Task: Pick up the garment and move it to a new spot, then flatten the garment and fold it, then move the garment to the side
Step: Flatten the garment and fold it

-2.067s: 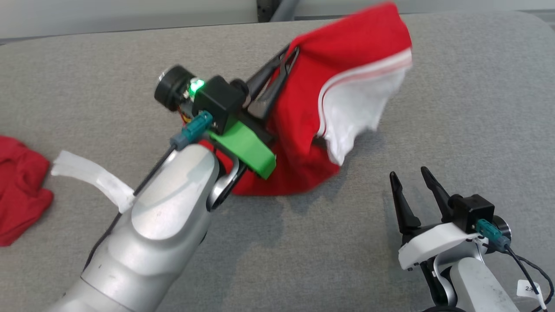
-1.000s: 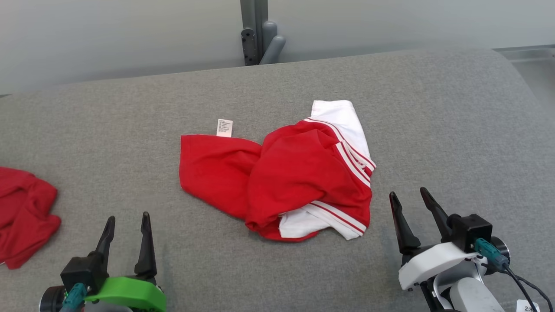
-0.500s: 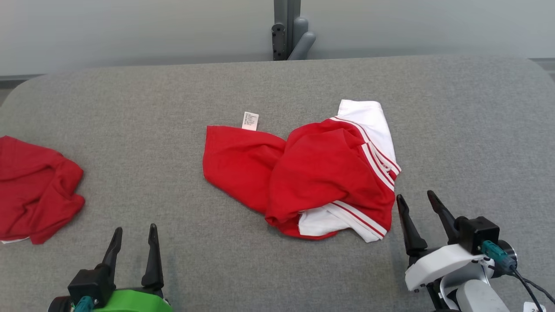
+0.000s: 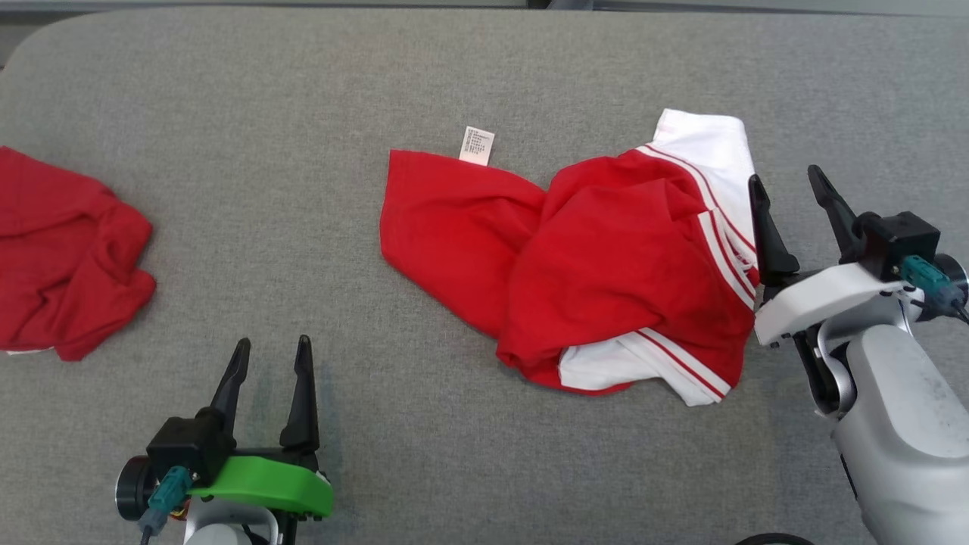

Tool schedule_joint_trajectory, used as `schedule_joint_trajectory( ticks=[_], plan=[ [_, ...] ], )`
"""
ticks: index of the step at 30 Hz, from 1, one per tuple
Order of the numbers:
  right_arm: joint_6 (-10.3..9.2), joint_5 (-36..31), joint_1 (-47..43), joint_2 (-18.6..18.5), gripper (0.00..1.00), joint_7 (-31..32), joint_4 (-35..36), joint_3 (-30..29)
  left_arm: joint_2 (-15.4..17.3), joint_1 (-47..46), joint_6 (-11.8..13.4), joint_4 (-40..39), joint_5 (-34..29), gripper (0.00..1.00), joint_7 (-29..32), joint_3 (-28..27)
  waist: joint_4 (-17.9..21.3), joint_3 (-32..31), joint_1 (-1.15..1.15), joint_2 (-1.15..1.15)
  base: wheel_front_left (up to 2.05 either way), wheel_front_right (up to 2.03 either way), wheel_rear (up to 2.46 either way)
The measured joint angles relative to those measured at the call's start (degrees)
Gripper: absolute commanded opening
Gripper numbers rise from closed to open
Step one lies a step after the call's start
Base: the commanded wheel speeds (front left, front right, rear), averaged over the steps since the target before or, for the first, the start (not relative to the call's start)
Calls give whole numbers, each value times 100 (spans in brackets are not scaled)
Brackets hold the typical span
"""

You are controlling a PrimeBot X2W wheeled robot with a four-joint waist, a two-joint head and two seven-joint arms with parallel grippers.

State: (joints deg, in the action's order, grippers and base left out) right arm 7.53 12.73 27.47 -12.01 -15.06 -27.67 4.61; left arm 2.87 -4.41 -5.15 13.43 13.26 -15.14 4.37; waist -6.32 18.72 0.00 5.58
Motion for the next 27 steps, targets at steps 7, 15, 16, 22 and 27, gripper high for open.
schedule_joint_trajectory(
  ticks=[7,15,16,22,27],
  plan=[
    [0,708,909,-265,100,53,-1171,918,0,-213,41,13,82,100,-1,247,-245,454,0,0,0,0,0],
    [2,1073,1657,-647,0,339,-1927,1815,-1,-387,121,-91,141,100,0,398,-508,903,0,1,0,0,0],
    [2,1121,1751,-695,0,316,-1936,1871,-2,-410,126,-116,155,100,0,413,-529,952,0,1,0,0,0],
    [3,1116,2474,-1092,0,234,-2052,2148,-2,-543,164,-204,287,100,-1,550,-658,1210,0,0,0,0,0],
    [2,738,3431,-1494,0,214,-2337,2141,-2,-638,189,-205,441,100,0,829,-864,1312,0,0,0,0,0]
  ],
)
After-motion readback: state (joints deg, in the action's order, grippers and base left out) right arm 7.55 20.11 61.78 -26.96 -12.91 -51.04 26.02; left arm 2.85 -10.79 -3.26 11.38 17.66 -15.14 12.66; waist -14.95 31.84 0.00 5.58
